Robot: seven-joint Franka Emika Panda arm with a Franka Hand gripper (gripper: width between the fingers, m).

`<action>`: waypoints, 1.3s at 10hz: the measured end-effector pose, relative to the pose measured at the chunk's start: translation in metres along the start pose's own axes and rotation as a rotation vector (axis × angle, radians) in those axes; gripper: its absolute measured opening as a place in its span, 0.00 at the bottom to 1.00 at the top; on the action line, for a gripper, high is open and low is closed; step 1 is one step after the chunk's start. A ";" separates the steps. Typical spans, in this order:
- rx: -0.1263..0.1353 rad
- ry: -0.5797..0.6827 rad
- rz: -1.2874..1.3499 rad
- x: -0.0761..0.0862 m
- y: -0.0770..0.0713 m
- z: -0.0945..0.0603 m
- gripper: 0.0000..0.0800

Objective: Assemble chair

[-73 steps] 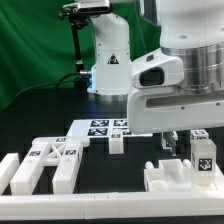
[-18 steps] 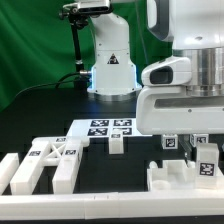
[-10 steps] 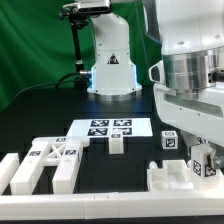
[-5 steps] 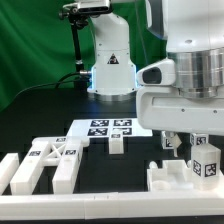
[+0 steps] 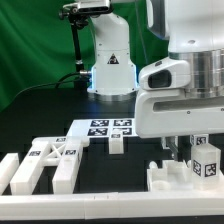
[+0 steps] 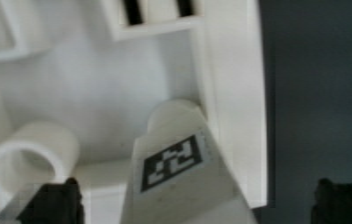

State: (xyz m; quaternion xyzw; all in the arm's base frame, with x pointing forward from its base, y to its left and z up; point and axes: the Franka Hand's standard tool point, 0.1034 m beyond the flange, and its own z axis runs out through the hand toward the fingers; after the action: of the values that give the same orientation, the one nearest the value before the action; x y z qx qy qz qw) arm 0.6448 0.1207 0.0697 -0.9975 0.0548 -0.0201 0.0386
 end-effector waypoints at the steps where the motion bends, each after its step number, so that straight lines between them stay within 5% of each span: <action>1: 0.000 0.000 0.000 0.000 0.000 0.000 0.78; 2: 0.002 0.000 0.033 0.000 0.000 0.000 0.78; 3: 0.005 -0.001 0.099 0.000 -0.001 0.000 0.57; 4: 0.005 -0.005 0.168 -0.001 0.000 0.000 0.57; 5: 0.004 -0.014 0.236 -0.003 0.000 0.000 0.36; 10: 0.021 -0.017 0.944 -0.005 -0.012 0.001 0.36; 13: 0.101 -0.036 1.417 0.001 -0.018 0.002 0.36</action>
Offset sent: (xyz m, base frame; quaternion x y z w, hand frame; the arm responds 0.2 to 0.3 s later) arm 0.0000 0.0000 0.0000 0.0000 0.0000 0.1938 0.9810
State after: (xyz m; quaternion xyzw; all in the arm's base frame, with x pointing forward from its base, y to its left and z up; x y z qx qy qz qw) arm 0.6477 0.1386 0.0689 -0.7192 0.6886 0.0239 0.0894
